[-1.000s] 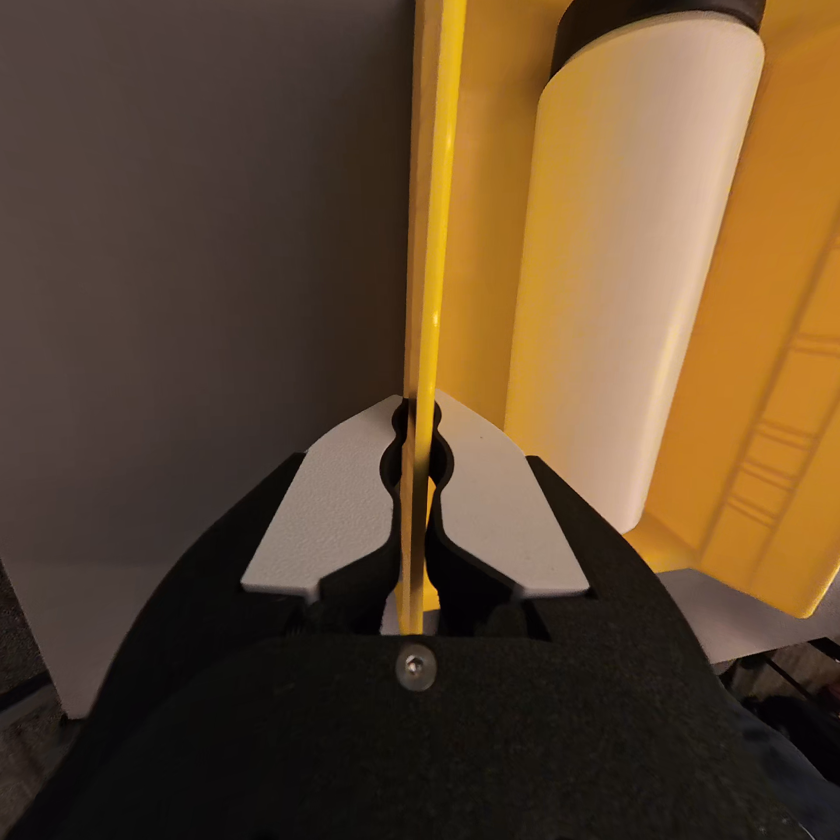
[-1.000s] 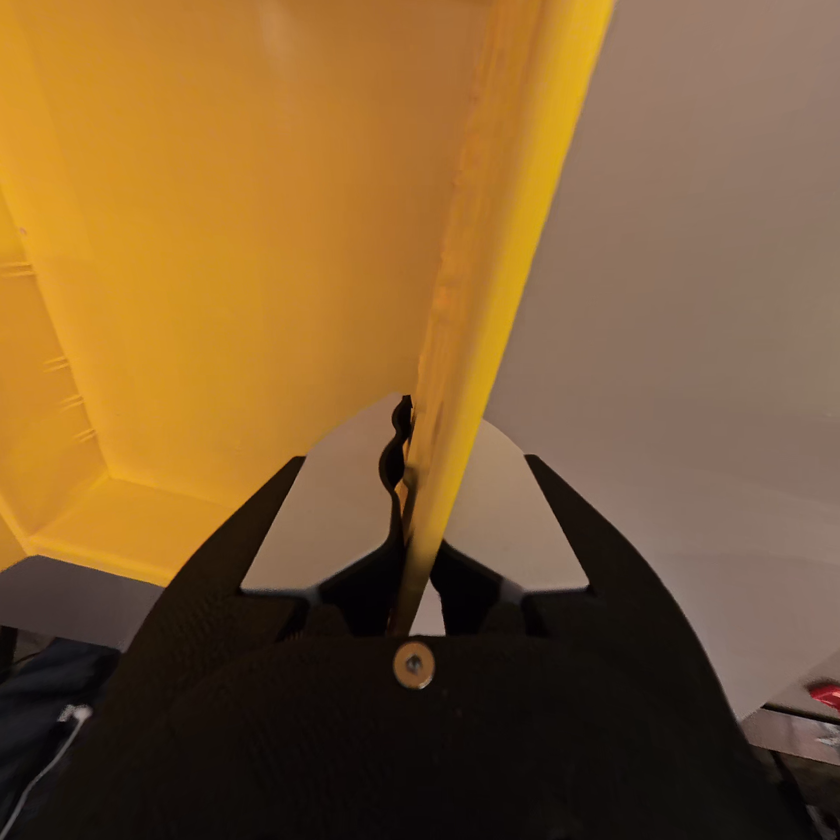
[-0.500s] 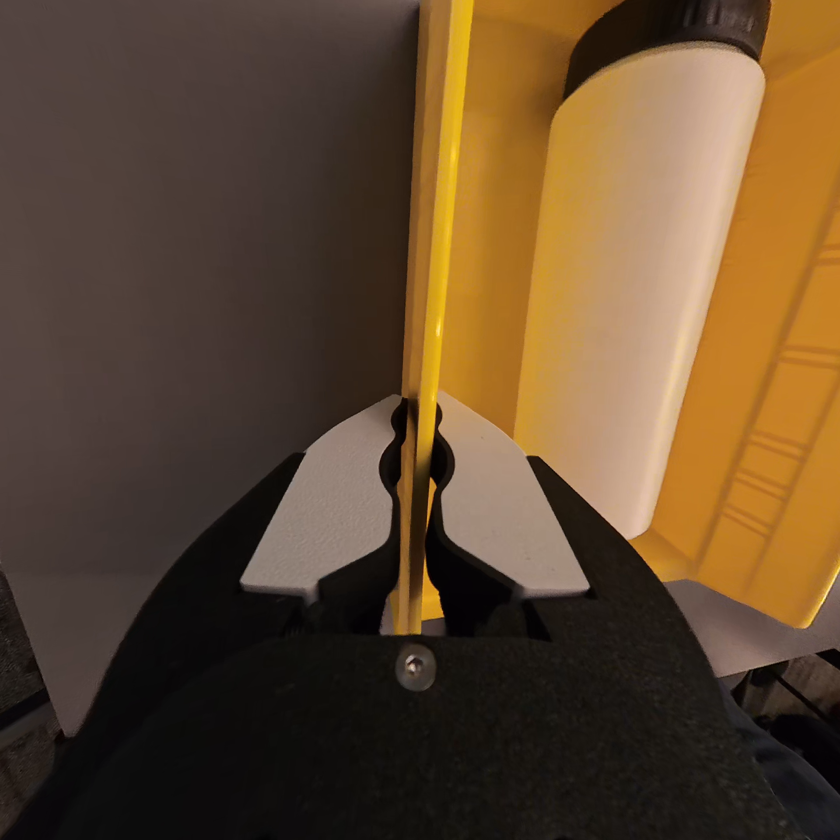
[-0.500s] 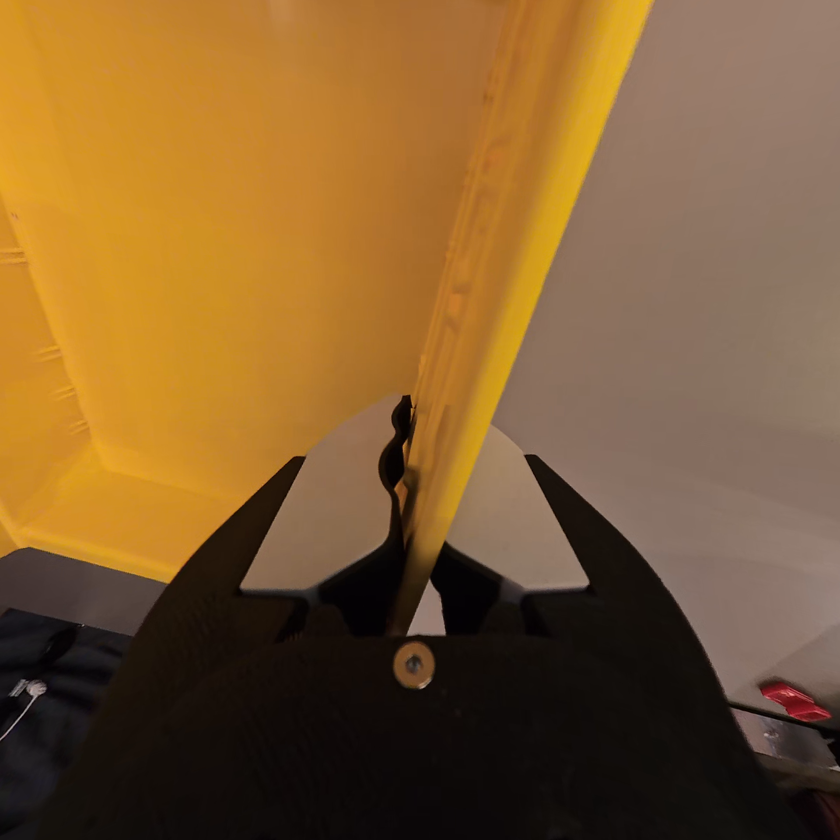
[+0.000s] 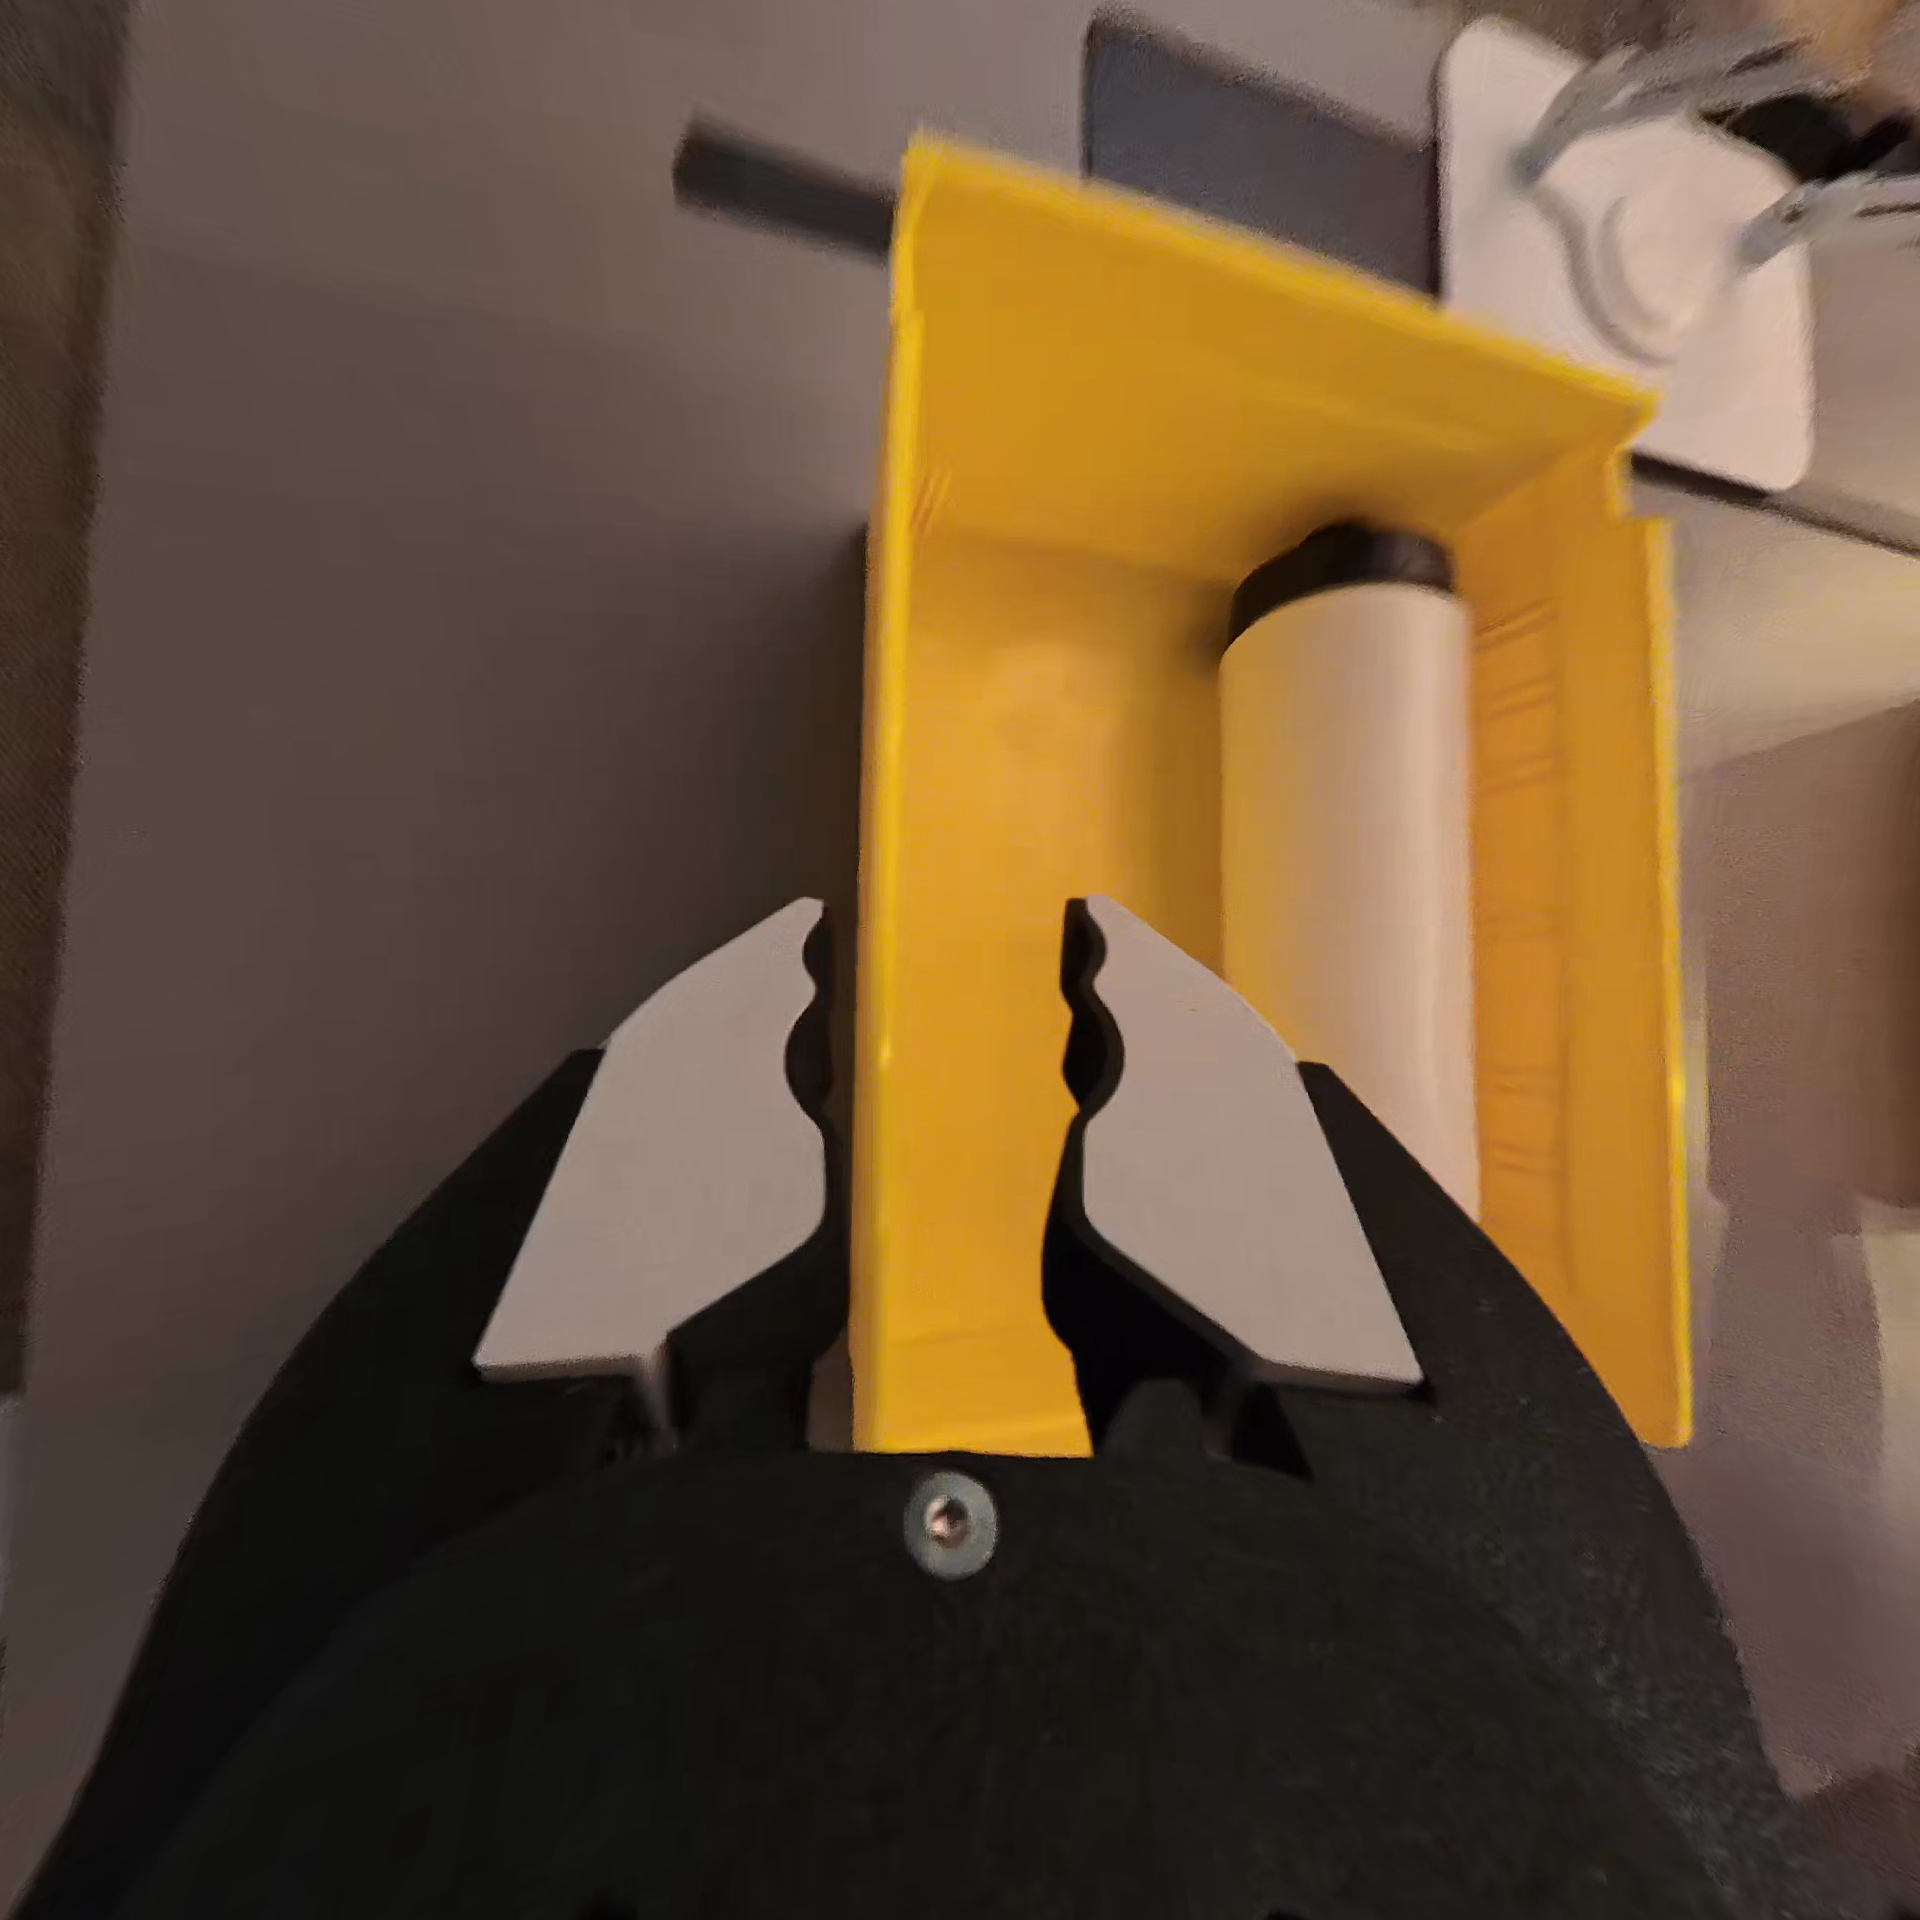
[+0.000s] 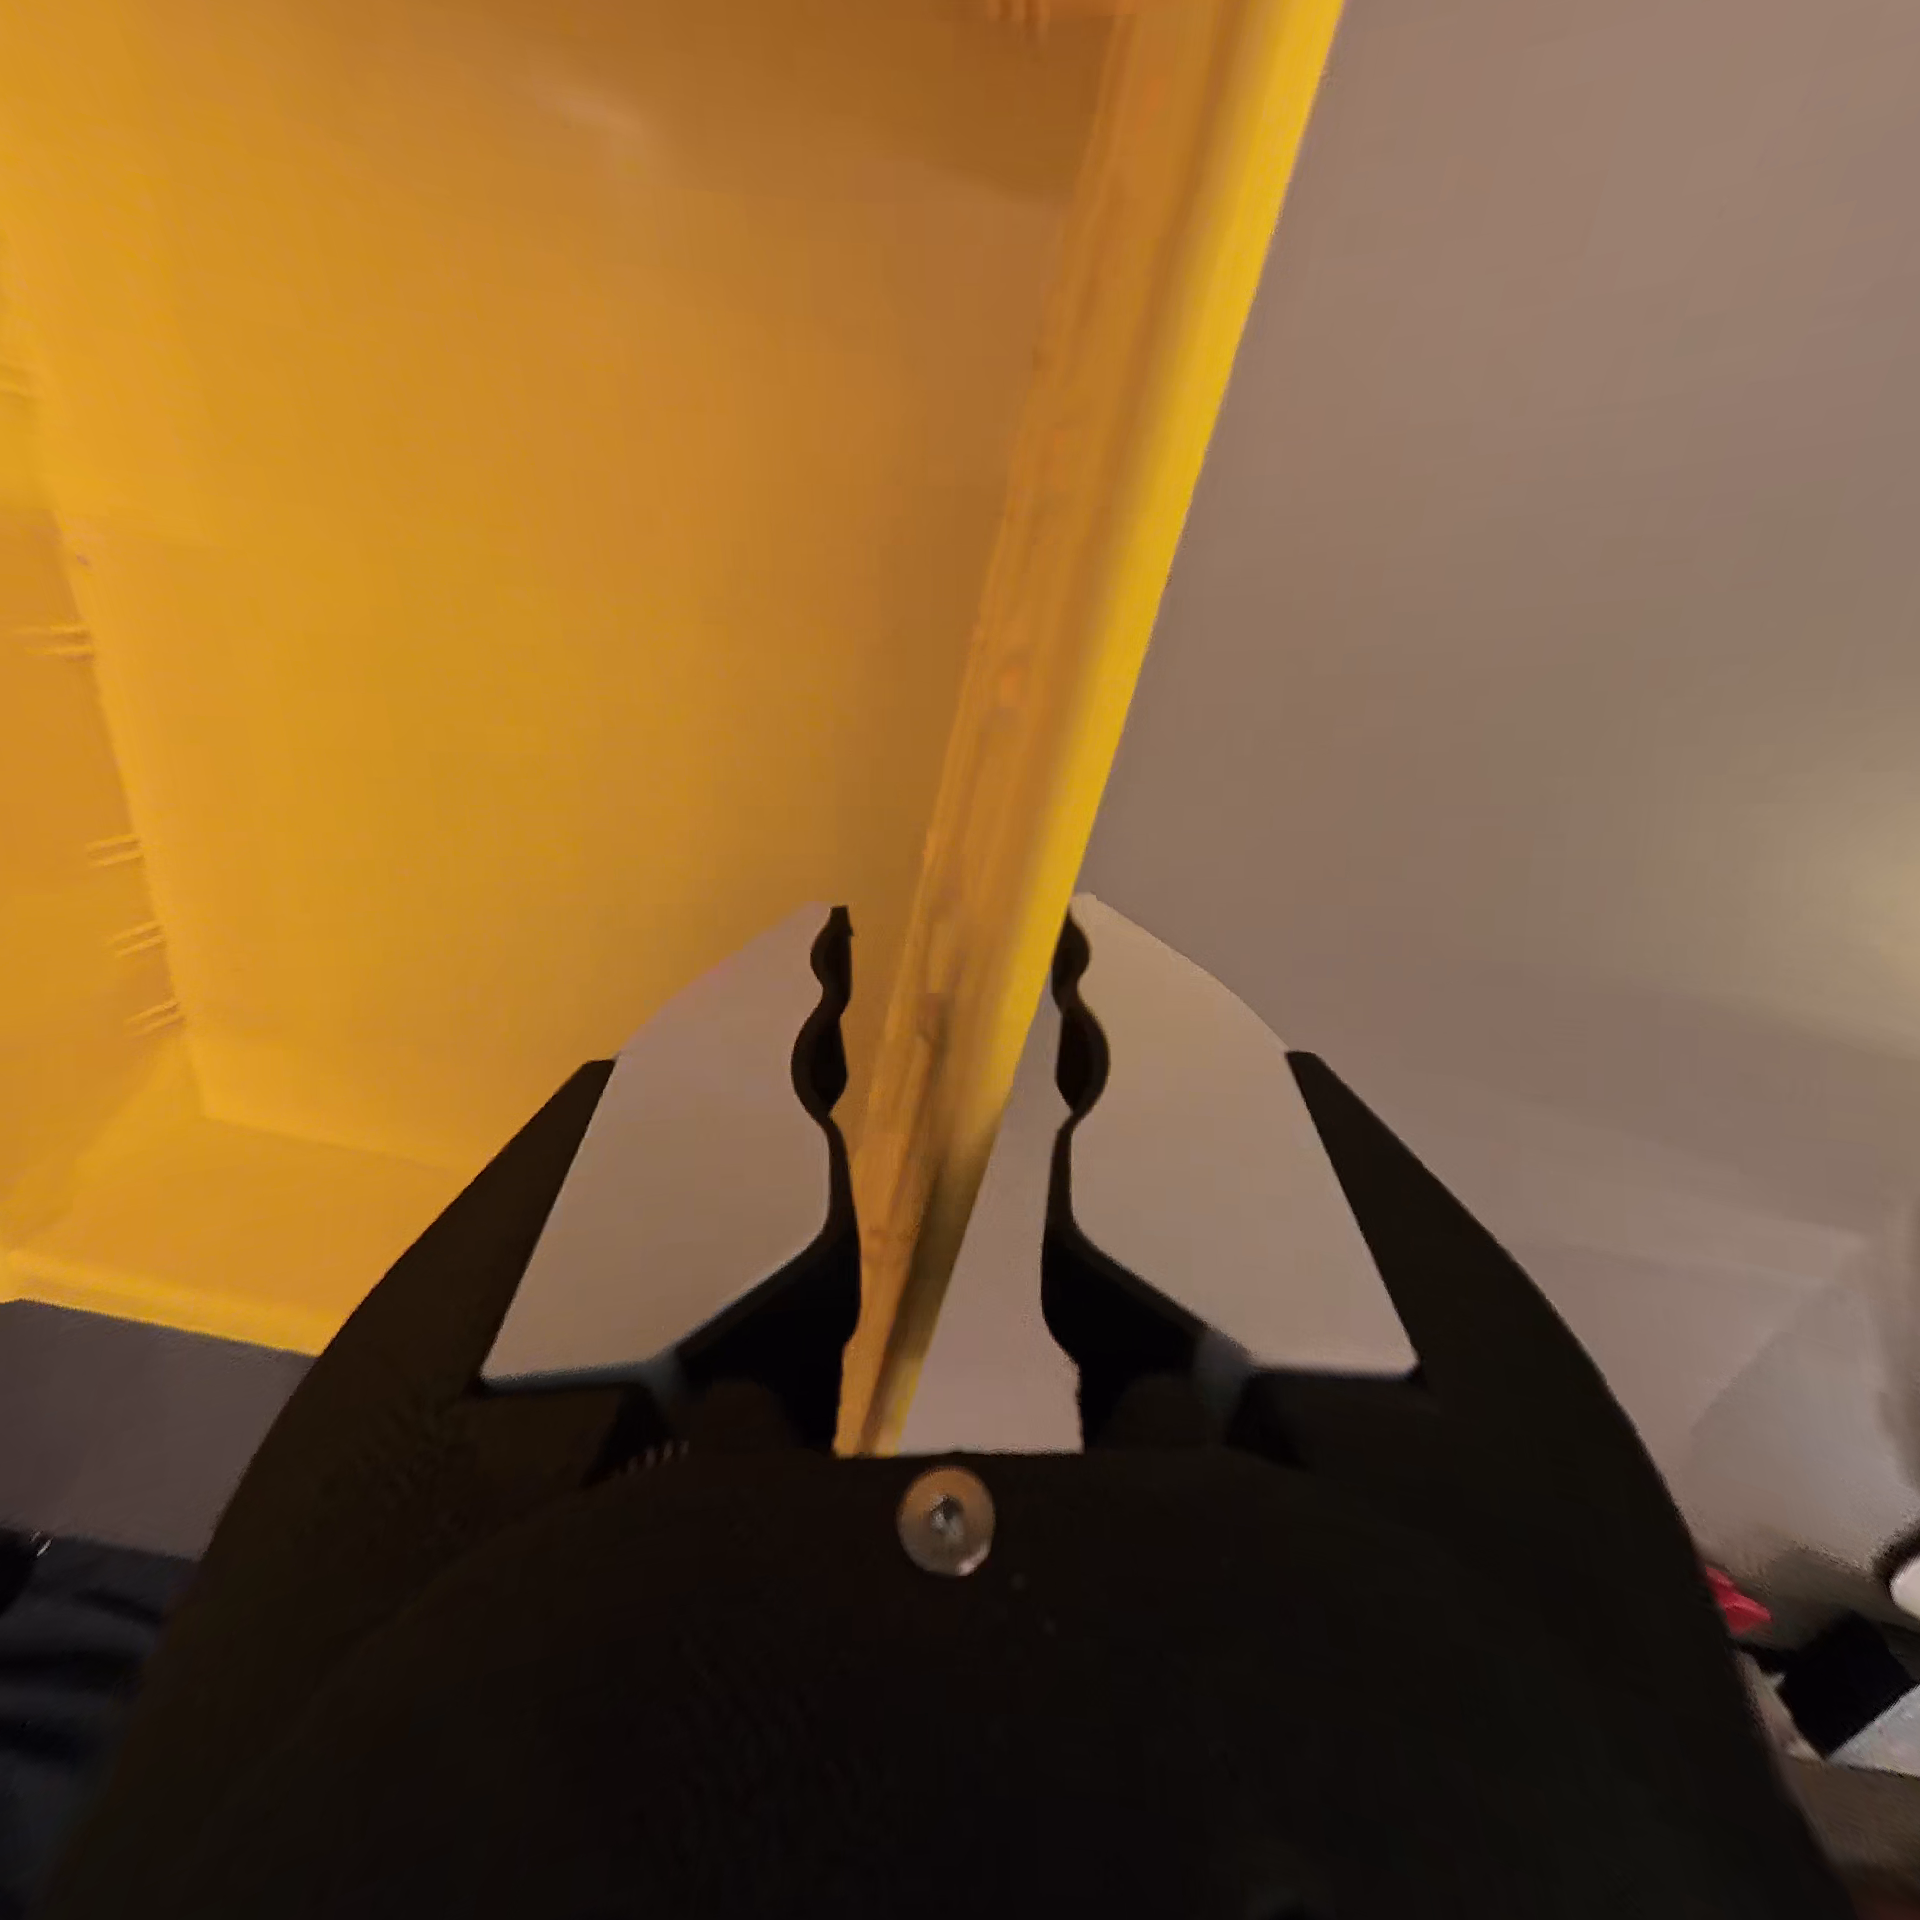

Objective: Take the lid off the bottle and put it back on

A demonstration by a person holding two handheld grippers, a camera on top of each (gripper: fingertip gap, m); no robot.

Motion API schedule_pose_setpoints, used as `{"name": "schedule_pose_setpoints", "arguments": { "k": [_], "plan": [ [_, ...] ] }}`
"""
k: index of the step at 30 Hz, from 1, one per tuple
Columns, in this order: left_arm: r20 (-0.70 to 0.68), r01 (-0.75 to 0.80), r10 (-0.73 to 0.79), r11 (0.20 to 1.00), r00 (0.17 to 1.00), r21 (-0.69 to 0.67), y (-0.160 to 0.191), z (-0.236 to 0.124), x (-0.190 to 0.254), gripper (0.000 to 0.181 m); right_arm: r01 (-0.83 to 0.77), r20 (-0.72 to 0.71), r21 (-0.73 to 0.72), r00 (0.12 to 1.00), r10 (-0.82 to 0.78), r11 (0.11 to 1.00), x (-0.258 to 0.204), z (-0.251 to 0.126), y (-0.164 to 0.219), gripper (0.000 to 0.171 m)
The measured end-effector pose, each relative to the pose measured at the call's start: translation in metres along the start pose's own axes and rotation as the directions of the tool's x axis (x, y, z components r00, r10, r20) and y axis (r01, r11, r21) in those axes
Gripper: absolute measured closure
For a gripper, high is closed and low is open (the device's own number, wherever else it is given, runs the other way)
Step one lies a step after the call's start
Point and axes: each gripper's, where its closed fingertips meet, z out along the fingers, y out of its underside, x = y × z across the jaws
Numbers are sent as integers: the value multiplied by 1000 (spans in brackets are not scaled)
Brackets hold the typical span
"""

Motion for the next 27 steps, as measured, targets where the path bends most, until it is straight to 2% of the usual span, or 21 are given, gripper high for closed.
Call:
{"name": "schedule_pose_setpoints", "arguments": {
  "k": [1,3,5,6,8,10,12,15,17,22,25,27],
  "plan": [
    [7,-47,47,998,999,37,-7,-8,11,136,5,-14,49,1000,-4,999,-1,-9,-7,132],
    [-7,-129,130,991,992,41,-9,-14,40,116,13,-34,167,999,-7,986,-5,-33,-22,132],
    [-151,-157,150,987,977,-40,7,-2,83,99,19,-44,296,999,-6,955,-15,-58,-39,119],
    [-226,-156,130,982,965,-104,16,7,100,94,21,-29,357,1000,-11,934,-24,-70,-46,119],
    [-240,-134,81,967,967,-217,31,30,108,98,2,-3,461,1000,-1,887,-41,-92,-57,117],
    [-245,-108,45,961,968,-253,37,46,115,103,-2,24,536,1000,-14,844,-59,-110,-62,115],
    [-210,-109,52,957,976,-268,39,58,116,99,-5,82,588,995,-53,809,-80,-123,-65,115],
    [-123,-131,91,920,988,-370,49,68,113,85,-7,153,648,981,-121,762,-106,-137,-67,115],
    [-76,-141,120,895,990,-424,52,74,111,88,-5,169,688,974,-153,726,-116,-144,-71,116],
    [70,-175,260,803,963,-569,64,86,95,90,2,178,761,961,-212,649,-126,-156,-79,117],
    [71,-179,279,769,958,-613,69,95,95,94,15,174,775,956,-236,632,-127,-151,-83,119],
    [77,-162,276,745,958,-647,77,101,91,95,42,156,758,957,-244,651,-125,-141,-83,121]
  ]
}}
